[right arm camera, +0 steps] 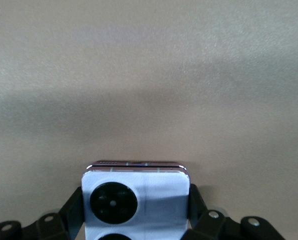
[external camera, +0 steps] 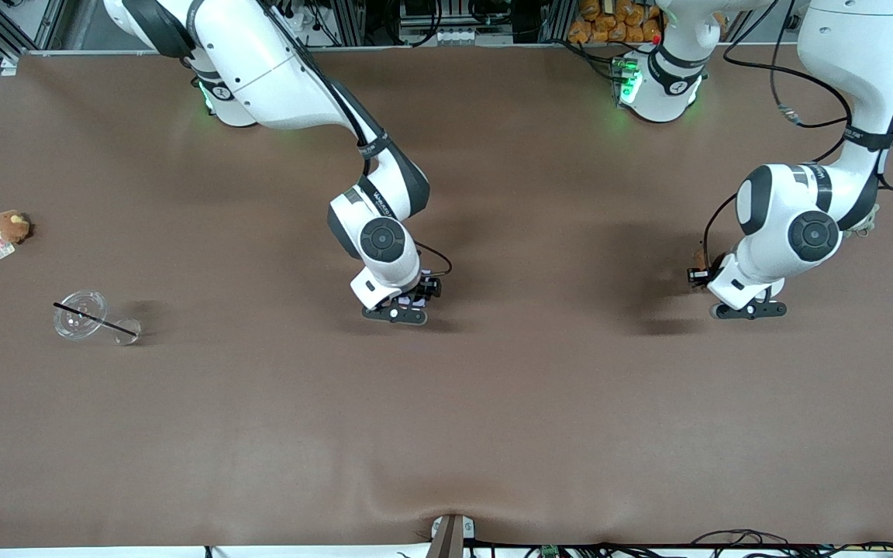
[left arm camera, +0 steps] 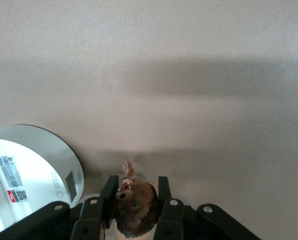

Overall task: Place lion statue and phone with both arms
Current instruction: 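Carry the lion toward the white cup while the right gripper carries the phone, then lower the lion by the white cup while the right gripper lowers the phone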

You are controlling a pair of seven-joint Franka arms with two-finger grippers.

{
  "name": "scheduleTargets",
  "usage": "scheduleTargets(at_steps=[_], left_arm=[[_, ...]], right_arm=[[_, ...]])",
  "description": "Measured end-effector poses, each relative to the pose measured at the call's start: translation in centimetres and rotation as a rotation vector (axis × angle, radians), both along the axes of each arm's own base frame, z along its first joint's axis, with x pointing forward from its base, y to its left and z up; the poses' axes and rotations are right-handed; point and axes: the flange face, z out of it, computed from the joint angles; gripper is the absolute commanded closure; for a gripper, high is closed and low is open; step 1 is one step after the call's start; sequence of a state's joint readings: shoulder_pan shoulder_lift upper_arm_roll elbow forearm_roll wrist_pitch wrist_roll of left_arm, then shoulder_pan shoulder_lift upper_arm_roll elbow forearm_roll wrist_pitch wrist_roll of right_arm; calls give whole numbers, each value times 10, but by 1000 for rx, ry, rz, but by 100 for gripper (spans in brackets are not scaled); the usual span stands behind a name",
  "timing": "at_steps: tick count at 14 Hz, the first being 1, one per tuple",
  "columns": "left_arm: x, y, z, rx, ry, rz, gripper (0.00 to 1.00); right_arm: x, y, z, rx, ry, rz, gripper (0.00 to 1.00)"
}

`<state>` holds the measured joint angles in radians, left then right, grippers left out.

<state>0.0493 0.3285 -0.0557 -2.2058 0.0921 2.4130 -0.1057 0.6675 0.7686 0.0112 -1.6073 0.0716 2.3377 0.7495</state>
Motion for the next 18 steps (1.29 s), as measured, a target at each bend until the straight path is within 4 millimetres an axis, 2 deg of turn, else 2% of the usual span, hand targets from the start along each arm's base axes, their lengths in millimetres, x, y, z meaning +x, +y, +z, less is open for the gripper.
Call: scheduleTargets(at_steps=[2, 4, 6, 7, 8, 9, 10, 12, 14, 16, 18], left_arm=[[1, -3, -3, -3, -6, -5, 100], [2, -6, -8, -7, -14, -10, 100], [2, -6, -15, -9, -17, -10, 100], [3, -6, -15, -9, -19, -10, 100], [3, -6, -15, -9, -19, -10, 85], [3, -6, -15, -9, -19, -10, 47], [3, -6, -15, -9, -19, -10, 0], [3, -6, -18, -10, -16, -11, 0], [2, -7, -20, -11, -13, -12, 0], [3, -7, -20, -11, -15, -12, 0], [6, -8, -16, -11, -24, -14, 0]], right_arm=[[10, -10, 1, -10, -15, -20, 100], [36, -33, 17, -19, -60, -61, 100], [75, -75, 55, -13, -117, -96, 100], [95, -107, 77, -8, -135, -97, 100], [114, -144, 96, -5, -147, -87, 100], [130, -185, 109, -6, -156, -72, 100], [143, -223, 116, -10, -161, -52, 100], [159, -294, 113, -23, -154, 2, 100], [161, -351, 97, -35, -123, 52, 100], [156, -400, 79, -41, -85, 94, 100], [146, -441, 59, -40, -43, 116, 100]])
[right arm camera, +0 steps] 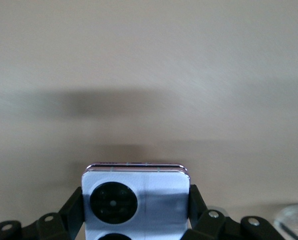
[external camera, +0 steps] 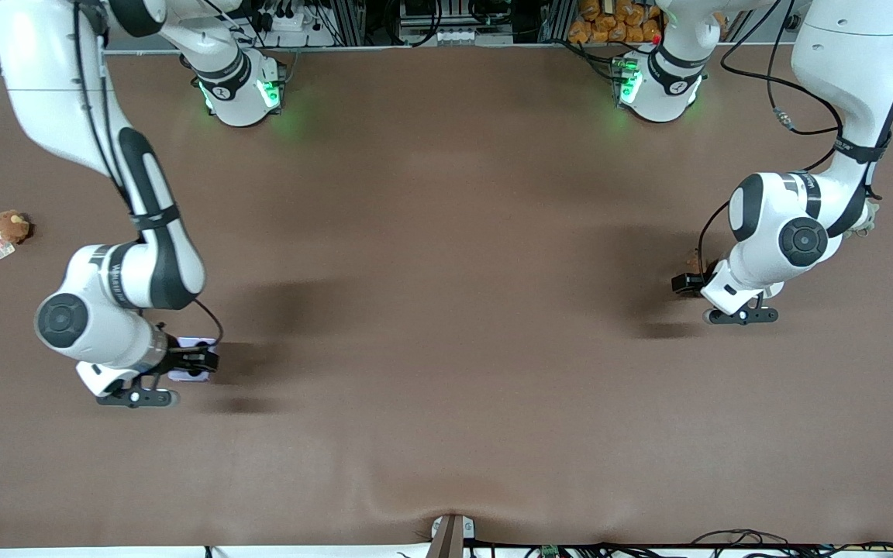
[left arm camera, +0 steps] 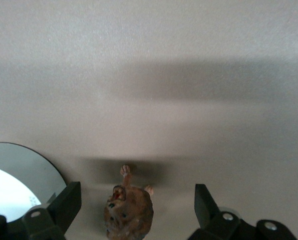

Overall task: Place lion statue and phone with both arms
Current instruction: 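Lower the lion by the white cup while the right gripper lowers the phone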

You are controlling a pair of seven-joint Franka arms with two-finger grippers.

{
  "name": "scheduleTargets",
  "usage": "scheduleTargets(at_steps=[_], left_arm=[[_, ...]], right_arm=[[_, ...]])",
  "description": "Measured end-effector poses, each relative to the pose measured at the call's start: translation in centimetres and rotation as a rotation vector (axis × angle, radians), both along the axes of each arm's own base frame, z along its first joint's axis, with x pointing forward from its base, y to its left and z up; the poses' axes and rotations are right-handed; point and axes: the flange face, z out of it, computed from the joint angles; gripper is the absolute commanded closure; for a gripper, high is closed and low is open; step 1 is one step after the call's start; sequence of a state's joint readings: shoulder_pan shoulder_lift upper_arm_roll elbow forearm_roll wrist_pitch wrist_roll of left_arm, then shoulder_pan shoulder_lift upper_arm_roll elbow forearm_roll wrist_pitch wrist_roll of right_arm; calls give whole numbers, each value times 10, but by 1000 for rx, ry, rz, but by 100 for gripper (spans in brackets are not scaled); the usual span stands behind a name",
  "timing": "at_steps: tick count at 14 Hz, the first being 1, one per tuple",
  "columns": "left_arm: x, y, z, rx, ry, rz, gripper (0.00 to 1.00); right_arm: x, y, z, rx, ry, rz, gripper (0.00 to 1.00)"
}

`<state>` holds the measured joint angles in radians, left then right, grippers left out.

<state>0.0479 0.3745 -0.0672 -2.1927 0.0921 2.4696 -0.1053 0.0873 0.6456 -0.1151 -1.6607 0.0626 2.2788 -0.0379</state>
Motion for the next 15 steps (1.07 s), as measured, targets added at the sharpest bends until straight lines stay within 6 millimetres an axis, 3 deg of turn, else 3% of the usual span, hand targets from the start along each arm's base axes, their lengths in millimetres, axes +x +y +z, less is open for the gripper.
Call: scheduleTargets(at_steps=[3, 6, 7, 8, 9, 10, 15], left_arm=[[8, -5, 20, 5, 22, -8, 0], [24, -6, 61, 17, 46, -5, 0], [30, -5, 78, 21, 40, -3, 0], [34, -5, 92, 24, 40, -1, 0], [39, -5, 107, 27, 46, 1, 0], [46, -5, 124, 30, 50, 3, 0], [75, -20, 225, 32, 28, -8, 0]], right_arm=[[-20, -35, -27, 3, 57, -7, 100], [-24, -42, -36, 1, 55, -17, 99], [-23, -45, -38, -1, 41, -20, 91], [-23, -47, -41, -2, 33, -22, 77], [-23, -48, -44, -3, 31, -24, 34], [-24, -48, -47, -3, 33, -24, 0], [-24, -47, -50, -2, 38, -22, 0]])
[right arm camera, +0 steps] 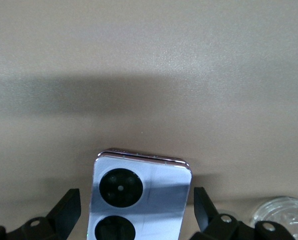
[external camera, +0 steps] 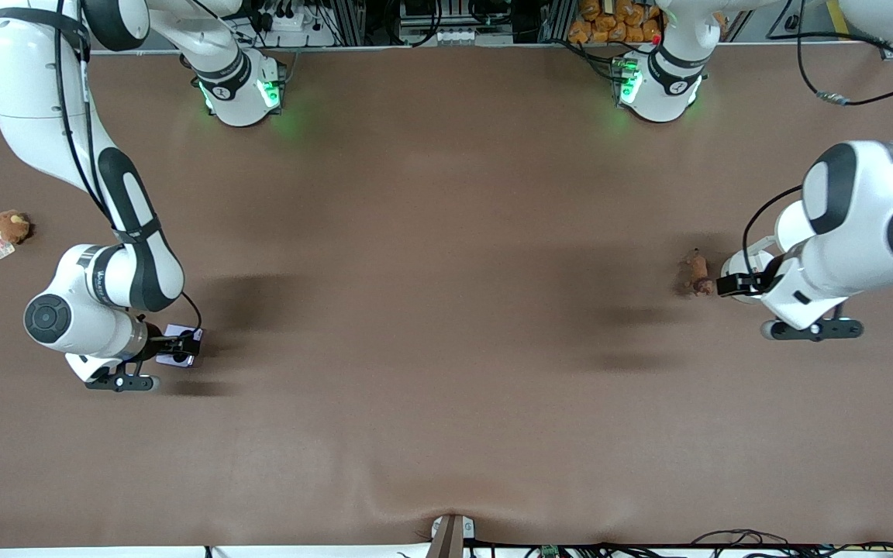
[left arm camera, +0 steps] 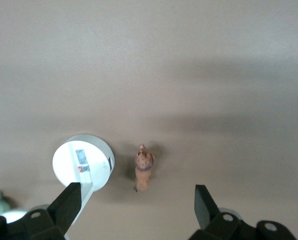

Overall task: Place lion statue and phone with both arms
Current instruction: 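Lower the lion by the white cup while the right gripper lowers the phone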

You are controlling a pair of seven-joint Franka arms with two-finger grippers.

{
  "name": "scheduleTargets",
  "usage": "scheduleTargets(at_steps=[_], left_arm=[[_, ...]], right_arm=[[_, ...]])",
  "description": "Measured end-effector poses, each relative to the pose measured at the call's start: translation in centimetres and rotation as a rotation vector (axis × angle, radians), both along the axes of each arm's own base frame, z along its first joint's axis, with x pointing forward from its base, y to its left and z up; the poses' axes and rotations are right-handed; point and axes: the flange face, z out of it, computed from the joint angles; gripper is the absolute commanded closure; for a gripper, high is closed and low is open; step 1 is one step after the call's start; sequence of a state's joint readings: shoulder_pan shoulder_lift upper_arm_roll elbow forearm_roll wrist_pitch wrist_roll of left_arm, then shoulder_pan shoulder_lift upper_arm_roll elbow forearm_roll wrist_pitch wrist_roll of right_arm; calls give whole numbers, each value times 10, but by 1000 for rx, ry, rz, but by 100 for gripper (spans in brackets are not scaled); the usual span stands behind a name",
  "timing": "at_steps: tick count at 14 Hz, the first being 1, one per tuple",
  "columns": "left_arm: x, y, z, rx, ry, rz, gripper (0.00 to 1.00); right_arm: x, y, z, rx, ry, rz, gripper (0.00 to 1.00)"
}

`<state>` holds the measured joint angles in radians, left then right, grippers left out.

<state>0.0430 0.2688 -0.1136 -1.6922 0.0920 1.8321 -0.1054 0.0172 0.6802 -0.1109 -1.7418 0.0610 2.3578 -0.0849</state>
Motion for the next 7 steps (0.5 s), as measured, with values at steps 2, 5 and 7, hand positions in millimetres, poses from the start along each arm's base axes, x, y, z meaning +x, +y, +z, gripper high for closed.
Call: scheduleTargets(at_steps=[2, 5, 7], left_arm=[[4, 0, 54, 3, -9, 8, 0], [-3, 0, 96, 7, 7, 15, 0], [-7, -3, 104, 4, 16, 25, 0]], right_arm=[[3, 0, 6, 0, -13, 1, 0], [13, 1, 56, 3, -67, 1, 0], [13, 2, 110, 15, -64, 0, 0]])
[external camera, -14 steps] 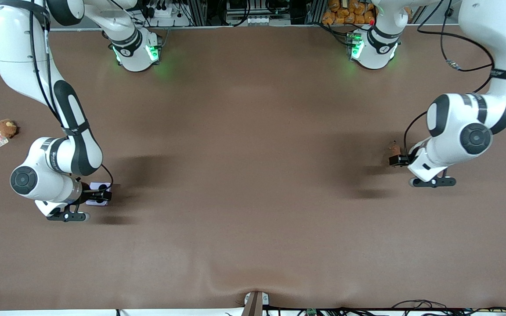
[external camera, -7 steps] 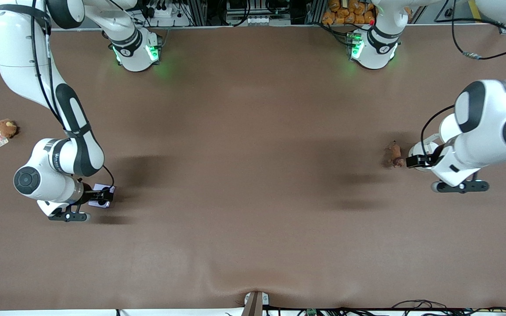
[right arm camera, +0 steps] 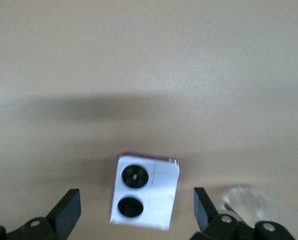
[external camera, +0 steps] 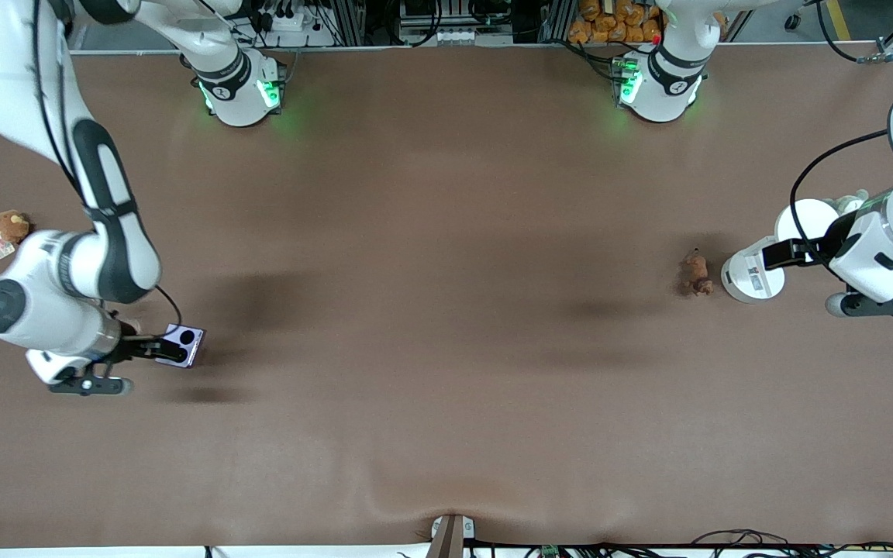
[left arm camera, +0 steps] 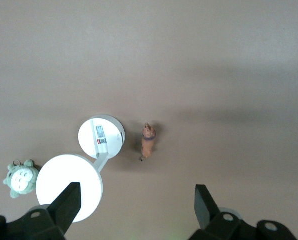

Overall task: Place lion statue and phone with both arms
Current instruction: 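Open both grippers and lift them away from the lion and phone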

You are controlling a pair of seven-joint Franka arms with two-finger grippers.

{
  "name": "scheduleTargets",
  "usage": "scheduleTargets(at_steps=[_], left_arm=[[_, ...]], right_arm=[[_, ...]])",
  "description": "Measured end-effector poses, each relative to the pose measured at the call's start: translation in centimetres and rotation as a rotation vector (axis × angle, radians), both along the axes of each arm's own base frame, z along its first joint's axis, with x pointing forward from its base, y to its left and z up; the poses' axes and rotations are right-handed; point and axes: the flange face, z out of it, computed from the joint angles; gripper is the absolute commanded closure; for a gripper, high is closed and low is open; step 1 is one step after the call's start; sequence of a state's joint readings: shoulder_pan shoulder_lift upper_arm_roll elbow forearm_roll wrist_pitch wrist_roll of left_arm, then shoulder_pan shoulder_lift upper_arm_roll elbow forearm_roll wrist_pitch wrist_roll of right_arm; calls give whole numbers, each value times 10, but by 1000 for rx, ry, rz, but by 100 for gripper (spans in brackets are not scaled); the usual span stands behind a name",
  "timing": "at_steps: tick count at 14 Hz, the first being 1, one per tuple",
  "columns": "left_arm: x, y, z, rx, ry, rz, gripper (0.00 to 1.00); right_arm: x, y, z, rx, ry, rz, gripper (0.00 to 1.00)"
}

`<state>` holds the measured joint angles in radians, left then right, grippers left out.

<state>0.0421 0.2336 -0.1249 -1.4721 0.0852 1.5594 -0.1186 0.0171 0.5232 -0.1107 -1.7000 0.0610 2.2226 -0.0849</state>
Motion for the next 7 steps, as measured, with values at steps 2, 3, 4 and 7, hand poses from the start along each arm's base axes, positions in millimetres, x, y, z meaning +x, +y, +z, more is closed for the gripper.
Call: scheduleTargets(at_steps=[2, 3, 4, 7], left_arm=[[-4, -3, 16, -12, -11, 1, 0], [-9, -8, 31, -31, -24, -7, 0], [-16, -14, 49, -50, -40, -31, 0], [-44, -26, 94, -57, -82, -104, 0]], right_arm=[[-6, 2, 61, 14, 2, 2, 0], [-11, 4, 91, 21, 9, 5, 0], [-18, 5, 120, 29, 24, 7, 0], [-45, 9, 204, 50, 89, 16, 0]])
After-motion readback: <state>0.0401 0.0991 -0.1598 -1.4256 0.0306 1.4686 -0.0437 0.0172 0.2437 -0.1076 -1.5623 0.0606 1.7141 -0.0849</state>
